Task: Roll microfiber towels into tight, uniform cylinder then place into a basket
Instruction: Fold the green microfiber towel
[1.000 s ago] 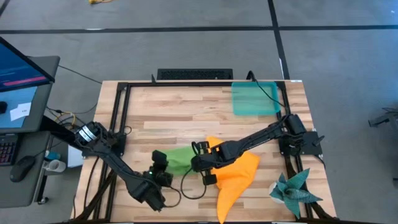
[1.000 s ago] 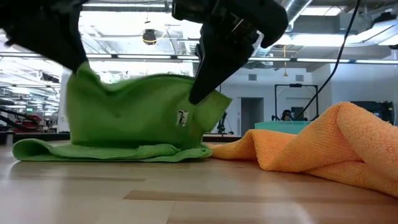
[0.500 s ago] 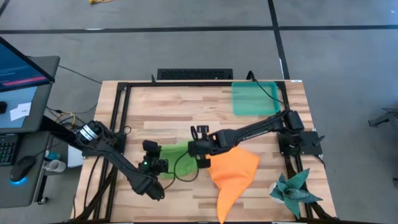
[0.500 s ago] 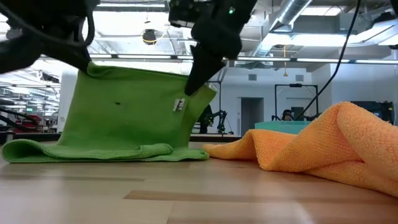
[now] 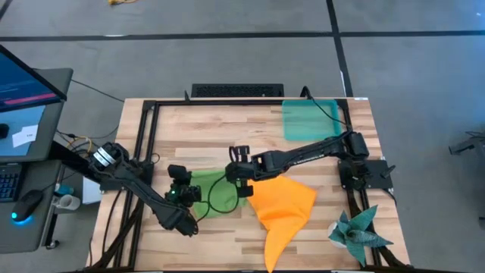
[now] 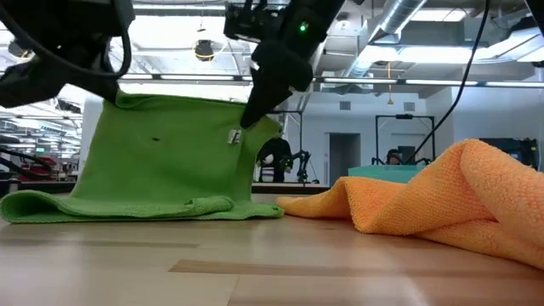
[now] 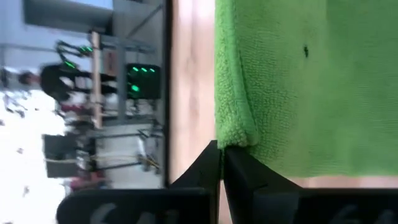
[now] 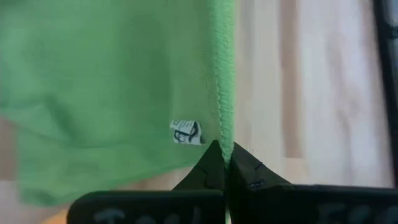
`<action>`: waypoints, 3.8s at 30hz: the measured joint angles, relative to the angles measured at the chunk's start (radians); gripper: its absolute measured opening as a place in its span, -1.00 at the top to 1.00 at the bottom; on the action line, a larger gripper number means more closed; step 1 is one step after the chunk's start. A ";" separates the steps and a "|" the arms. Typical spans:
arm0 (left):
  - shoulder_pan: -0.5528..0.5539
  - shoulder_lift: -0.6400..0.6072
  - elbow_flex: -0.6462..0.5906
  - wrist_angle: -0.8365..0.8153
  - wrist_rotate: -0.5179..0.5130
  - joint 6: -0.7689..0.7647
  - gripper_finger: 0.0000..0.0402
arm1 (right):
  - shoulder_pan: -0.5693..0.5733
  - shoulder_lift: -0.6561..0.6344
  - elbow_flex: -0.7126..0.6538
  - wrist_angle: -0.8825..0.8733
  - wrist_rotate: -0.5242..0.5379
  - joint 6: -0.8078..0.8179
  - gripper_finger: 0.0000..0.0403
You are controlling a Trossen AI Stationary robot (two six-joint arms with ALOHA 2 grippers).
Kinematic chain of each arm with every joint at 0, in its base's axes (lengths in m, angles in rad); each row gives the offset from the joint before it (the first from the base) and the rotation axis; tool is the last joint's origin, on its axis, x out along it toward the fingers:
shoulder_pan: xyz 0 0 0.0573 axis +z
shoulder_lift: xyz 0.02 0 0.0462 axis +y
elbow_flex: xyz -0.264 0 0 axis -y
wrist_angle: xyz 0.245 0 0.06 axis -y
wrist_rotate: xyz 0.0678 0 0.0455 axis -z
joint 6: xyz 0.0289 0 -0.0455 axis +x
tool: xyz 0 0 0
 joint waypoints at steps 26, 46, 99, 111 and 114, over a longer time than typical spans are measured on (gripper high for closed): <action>-0.028 -0.022 -0.031 0.474 0.339 0.201 1.00 | 0.089 0.002 -0.101 0.090 -0.114 -0.006 0.96; -0.043 -0.021 -0.025 0.505 0.430 0.208 1.00 | 0.122 0.085 -0.087 0.107 -0.100 0.037 0.94; -0.050 -0.018 -0.041 0.508 0.446 0.301 0.52 | 0.197 -0.048 0.052 -0.322 0.026 0.117 0.07; -0.172 -0.021 -0.064 0.474 0.253 0.116 0.52 | 0.194 -0.290 -0.066 -0.423 0.073 0.268 0.23; -0.189 -0.021 -0.089 0.512 0.202 0.082 0.52 | 0.195 -0.339 -0.189 -0.351 0.090 0.315 0.25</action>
